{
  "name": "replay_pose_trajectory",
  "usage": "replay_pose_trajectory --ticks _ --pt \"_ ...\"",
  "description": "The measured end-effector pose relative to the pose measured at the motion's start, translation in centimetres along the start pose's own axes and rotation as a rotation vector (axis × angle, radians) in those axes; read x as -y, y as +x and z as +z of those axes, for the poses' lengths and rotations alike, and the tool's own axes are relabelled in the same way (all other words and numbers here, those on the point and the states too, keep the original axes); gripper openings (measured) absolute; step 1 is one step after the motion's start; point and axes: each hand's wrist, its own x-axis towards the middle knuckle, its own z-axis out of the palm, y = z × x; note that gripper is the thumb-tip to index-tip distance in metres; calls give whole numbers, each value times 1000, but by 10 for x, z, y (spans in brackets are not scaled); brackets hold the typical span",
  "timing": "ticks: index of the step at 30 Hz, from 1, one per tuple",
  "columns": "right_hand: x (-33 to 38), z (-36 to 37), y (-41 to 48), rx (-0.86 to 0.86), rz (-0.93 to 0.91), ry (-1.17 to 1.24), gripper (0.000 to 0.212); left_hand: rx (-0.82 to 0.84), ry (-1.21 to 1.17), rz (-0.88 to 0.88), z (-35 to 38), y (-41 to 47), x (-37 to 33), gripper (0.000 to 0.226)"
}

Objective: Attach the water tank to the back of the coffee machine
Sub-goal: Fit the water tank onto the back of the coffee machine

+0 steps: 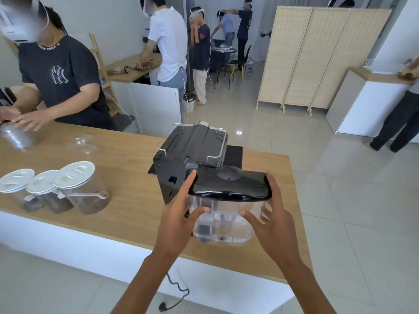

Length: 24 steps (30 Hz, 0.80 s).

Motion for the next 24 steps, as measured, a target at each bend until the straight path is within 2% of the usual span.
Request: replay_pose_trajectory --ticks 13,24 --pt "45 105 38 -64 22 -62 104 1 -69 9 -69 57 71 76" --pt "47 133 33 -169 45 -124 100 35 -112 37 -77 65 95 71"
